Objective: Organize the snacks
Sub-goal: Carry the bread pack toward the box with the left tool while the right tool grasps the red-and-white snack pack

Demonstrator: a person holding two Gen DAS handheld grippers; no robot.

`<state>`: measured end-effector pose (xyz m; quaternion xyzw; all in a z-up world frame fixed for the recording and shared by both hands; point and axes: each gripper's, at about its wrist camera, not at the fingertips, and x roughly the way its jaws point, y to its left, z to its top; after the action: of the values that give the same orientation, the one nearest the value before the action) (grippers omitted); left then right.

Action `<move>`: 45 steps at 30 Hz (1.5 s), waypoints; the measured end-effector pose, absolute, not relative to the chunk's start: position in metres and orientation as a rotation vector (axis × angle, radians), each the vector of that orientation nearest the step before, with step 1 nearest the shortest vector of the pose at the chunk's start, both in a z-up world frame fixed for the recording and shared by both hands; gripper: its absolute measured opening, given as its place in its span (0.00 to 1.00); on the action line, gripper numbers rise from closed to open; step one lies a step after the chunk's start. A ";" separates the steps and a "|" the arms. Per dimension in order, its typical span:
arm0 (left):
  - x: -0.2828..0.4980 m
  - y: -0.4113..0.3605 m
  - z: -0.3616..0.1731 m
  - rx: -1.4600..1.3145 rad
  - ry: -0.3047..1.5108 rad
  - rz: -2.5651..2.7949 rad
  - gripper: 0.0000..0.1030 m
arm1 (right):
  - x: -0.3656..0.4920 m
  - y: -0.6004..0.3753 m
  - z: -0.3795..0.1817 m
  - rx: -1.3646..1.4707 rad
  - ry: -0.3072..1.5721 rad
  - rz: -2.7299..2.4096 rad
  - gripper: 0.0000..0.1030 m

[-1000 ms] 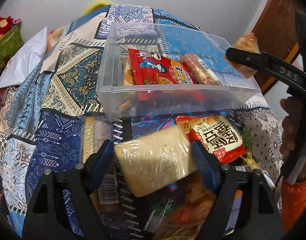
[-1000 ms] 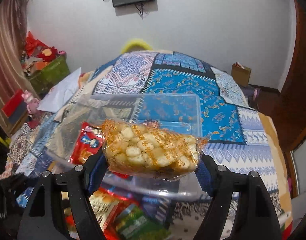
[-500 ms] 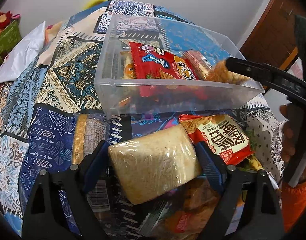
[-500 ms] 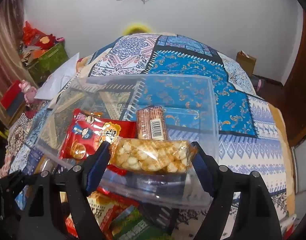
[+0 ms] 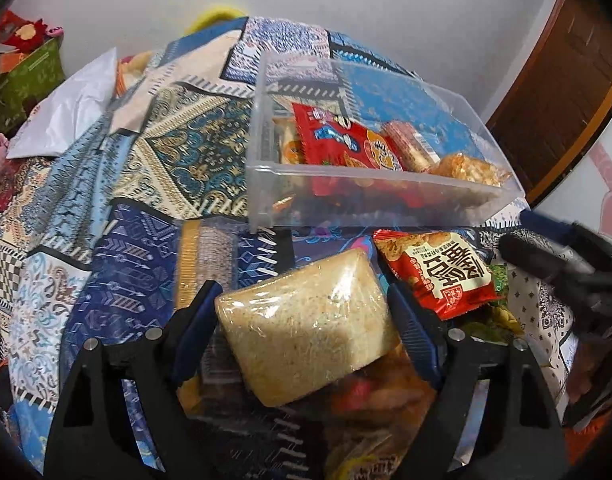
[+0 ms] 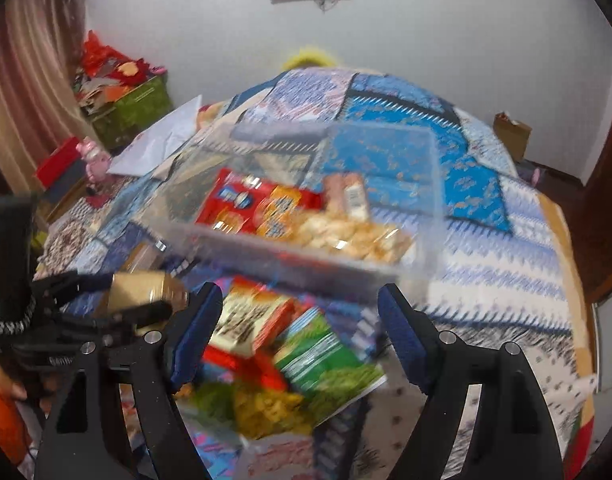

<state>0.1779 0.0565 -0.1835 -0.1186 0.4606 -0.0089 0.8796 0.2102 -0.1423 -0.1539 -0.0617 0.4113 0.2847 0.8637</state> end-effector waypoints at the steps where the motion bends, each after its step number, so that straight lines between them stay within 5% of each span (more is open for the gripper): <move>1: 0.176 0.057 -0.182 -0.246 0.954 -0.014 0.81 | 0.210 -0.140 -0.158 -0.131 0.874 0.603 0.75; 16: 0.162 0.076 -0.168 -0.294 0.894 0.004 0.81 | 0.226 -0.101 -0.202 -0.135 1.052 0.689 0.78; 22: 0.160 0.076 -0.165 -0.293 0.883 0.010 0.81 | 0.215 -0.090 -0.208 -0.237 1.020 0.675 0.63; 45: 0.174 0.060 -0.088 -0.267 0.703 -0.007 0.81 | 0.200 -0.148 -0.104 -0.079 0.735 0.657 0.61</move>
<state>0.1744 0.0601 -0.0877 -0.1303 0.3431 -0.0035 0.9302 0.1997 -0.1485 -0.1039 -0.0380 0.3529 0.3155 0.8801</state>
